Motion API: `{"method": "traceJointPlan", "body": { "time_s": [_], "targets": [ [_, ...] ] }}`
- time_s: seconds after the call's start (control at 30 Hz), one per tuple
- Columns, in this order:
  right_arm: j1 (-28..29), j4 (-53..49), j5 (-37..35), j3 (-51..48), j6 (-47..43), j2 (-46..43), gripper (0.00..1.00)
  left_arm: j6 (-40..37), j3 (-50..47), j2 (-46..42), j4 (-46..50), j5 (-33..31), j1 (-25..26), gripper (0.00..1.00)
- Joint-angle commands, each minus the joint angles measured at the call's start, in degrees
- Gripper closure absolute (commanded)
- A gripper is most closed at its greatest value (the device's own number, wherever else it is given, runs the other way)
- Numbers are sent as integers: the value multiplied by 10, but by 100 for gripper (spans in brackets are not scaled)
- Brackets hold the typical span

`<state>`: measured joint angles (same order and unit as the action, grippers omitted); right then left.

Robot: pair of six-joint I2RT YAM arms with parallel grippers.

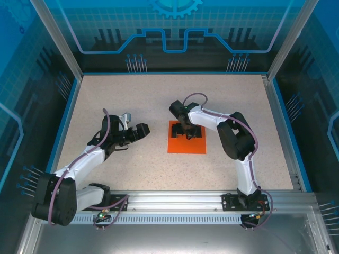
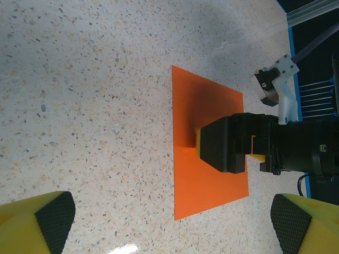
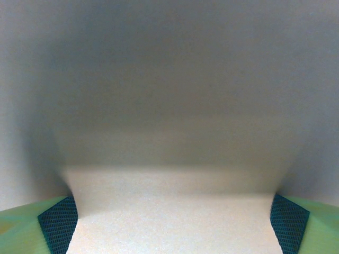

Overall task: Fold a paper plane with a square sheet of paper (pick it up from the middle)
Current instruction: Fold the square sheet of paper in half at the center of the table.

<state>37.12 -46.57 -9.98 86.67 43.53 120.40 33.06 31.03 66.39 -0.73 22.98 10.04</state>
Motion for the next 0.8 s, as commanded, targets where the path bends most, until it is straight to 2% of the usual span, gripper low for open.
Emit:
{"method": "traceJointPlan", "body": {
  "time_s": [0.0,0.37,0.57,0.77],
  "targets": [
    [9,12,37,-33,3,59,5,-4,14,-3,2,14,5,1],
    [4,16,37,-40,-8,52,13,-6,12,-10,11,12,5,2],
    [-2,23,47,-46,-14,48,23,-6,12,-13,13,9,5,1],
    [-2,22,51,-38,-22,40,24,-7,14,-10,11,11,5,1]
  ]
}}
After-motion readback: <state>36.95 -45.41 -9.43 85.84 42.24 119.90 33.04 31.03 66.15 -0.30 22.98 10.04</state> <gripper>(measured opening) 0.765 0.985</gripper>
